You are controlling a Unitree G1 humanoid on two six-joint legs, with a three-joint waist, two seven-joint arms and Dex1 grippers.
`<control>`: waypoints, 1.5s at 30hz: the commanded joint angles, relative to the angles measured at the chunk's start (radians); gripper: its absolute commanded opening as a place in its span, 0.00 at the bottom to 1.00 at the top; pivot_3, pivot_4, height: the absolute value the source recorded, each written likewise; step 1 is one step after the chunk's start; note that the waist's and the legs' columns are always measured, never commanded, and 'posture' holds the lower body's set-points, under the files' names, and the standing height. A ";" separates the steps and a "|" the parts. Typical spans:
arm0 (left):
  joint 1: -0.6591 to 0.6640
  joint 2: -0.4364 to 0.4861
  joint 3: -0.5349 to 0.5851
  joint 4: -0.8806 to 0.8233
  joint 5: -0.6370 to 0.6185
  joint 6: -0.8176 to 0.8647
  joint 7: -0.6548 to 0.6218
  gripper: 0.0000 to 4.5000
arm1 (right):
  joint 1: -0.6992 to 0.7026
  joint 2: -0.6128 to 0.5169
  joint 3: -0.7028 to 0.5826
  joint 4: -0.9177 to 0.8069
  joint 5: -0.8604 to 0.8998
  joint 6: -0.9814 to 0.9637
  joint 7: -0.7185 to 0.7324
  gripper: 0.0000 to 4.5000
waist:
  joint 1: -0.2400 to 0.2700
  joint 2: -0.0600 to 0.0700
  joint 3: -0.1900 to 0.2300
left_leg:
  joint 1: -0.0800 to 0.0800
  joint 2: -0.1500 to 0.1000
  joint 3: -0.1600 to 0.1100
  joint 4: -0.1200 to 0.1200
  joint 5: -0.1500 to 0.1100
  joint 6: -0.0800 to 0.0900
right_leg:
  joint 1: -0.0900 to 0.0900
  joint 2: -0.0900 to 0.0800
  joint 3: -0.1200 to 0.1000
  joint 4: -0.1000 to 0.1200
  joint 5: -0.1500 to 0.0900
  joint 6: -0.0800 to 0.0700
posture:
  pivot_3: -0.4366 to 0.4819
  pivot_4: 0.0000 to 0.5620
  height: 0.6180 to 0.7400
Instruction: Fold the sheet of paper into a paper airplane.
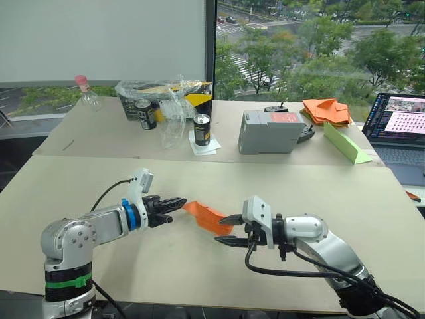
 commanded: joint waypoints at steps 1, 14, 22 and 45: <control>0.004 0.009 0.010 -0.040 -0.025 -0.013 0.004 0.00 | -0.017 0.020 -0.002 0.016 -0.006 -0.013 -0.017 0.81 | -0.001 0.000 0.000 | 0.000 0.000 0.000 0.000 0.000 0.000 | 0.000 0.000 0.000 0.000 0.000 0.000 | 0.48 0.27 1.00; 0.034 -0.008 0.004 -0.063 -0.040 -0.030 0.037 0.00 | -0.128 0.118 -0.095 0.121 0.101 0.219 -0.087 0.98 | -0.004 0.000 0.000 | 0.000 0.000 0.000 0.000 0.000 -0.001 | 0.000 0.000 0.000 0.001 0.000 0.000 | 0.48 0.27 1.00; 0.047 -0.015 -0.002 -0.061 -0.038 -0.044 0.043 0.00 | -0.214 0.149 -0.220 0.098 0.321 0.457 -0.103 0.98 | -0.007 0.000 0.000 | 0.001 0.000 0.000 0.000 0.000 0.000 | 0.000 0.000 0.000 0.001 0.000 0.000 | 0.48 0.27 1.00; 0.044 -0.024 -0.001 -0.062 -0.059 -0.046 0.079 0.00 | -0.239 0.197 -0.102 0.193 0.150 0.334 -0.206 0.32 | -0.006 0.000 0.000 | 0.000 0.000 0.000 0.000 0.000 -0.001 | -0.001 0.000 0.000 0.002 0.000 0.000 | 0.48 0.27 1.00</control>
